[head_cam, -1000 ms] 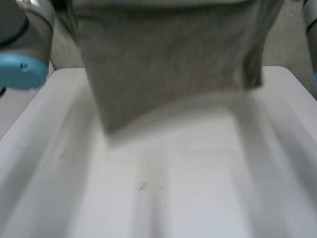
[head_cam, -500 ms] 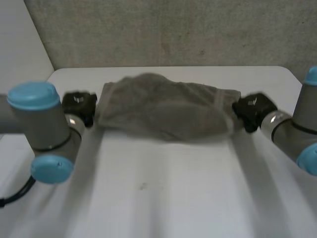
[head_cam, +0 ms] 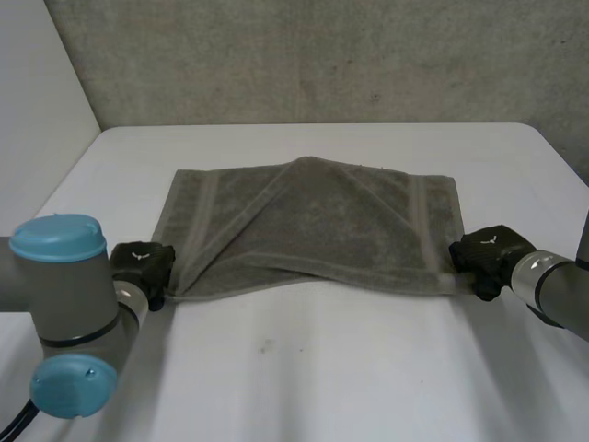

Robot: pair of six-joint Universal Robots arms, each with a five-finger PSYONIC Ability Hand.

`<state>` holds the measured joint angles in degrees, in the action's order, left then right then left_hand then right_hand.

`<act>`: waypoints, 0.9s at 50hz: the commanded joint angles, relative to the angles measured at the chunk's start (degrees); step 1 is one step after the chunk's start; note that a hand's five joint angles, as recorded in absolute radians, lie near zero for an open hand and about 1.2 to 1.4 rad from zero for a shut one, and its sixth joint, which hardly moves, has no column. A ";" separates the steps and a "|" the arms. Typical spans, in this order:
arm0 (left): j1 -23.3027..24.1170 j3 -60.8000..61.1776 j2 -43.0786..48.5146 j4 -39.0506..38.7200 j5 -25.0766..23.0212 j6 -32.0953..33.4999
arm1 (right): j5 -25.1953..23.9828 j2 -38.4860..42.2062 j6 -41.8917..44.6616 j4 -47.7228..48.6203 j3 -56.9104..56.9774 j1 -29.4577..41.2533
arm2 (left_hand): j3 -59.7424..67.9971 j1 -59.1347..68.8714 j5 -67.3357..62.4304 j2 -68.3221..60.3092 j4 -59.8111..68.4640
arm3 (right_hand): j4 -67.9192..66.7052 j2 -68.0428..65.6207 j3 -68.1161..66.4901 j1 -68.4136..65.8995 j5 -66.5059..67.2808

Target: Fold the towel.

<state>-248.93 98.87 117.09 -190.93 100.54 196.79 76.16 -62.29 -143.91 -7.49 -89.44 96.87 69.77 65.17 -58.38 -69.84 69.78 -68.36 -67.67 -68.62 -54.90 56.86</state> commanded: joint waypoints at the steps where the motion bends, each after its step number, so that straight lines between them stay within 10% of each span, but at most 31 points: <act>1: -1.39 3.34 -4.15 0.12 -1.93 0.00 | 0.66 -2.40 3.99 -0.86 -0.65 -2.12 | 10.23 14.83 -11.62 -10.16 10.22 | -11.64 -12.33 -11.38 -25.10 13.14; 18: -1.65 5.89 -8.54 0.12 -7.03 -0.09 | 0.92 -3.02 6.10 -1.12 -1.53 -3.53 | 10.23 14.83 -11.62 -10.16 10.22 | -11.64 -12.33 -11.38 -25.10 13.14; 23: -1.82 5.72 -8.37 0.12 -6.94 -0.09 | 0.75 -3.02 6.19 -1.12 -1.18 -3.88 | 10.23 14.83 -11.62 -10.16 10.22 | 5.46 4.77 5.72 -8.00 -3.96; 25: -2.00 5.80 -8.28 0.12 -6.94 -0.17 | 0.57 -3.02 6.80 -1.12 -1.18 -3.97 | 10.23 14.83 -11.62 -10.16 10.22 | 31.41 30.72 31.67 17.95 -29.91; 34: -2.53 5.72 -8.37 0.12 -6.85 -0.17 | -0.22 -4.69 6.98 -1.12 -1.70 -5.99 | 10.23 14.83 -11.62 -10.16 10.22 | 36.75 36.06 37.01 23.29 -35.25; 45: -4.29 5.72 -10.39 0.21 -7.12 -0.53 | -14.20 -10.93 9.00 4.59 -13.22 -11.79 | 10.23 14.83 -11.62 -10.16 10.22 | 34.56 33.87 34.82 21.10 -33.06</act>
<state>-252.26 104.55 107.98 -190.78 93.71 196.55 70.64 -70.98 -136.12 -7.36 -96.05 88.92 69.77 65.17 -58.38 -69.84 69.78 -30.05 -30.91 -30.00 -27.56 19.94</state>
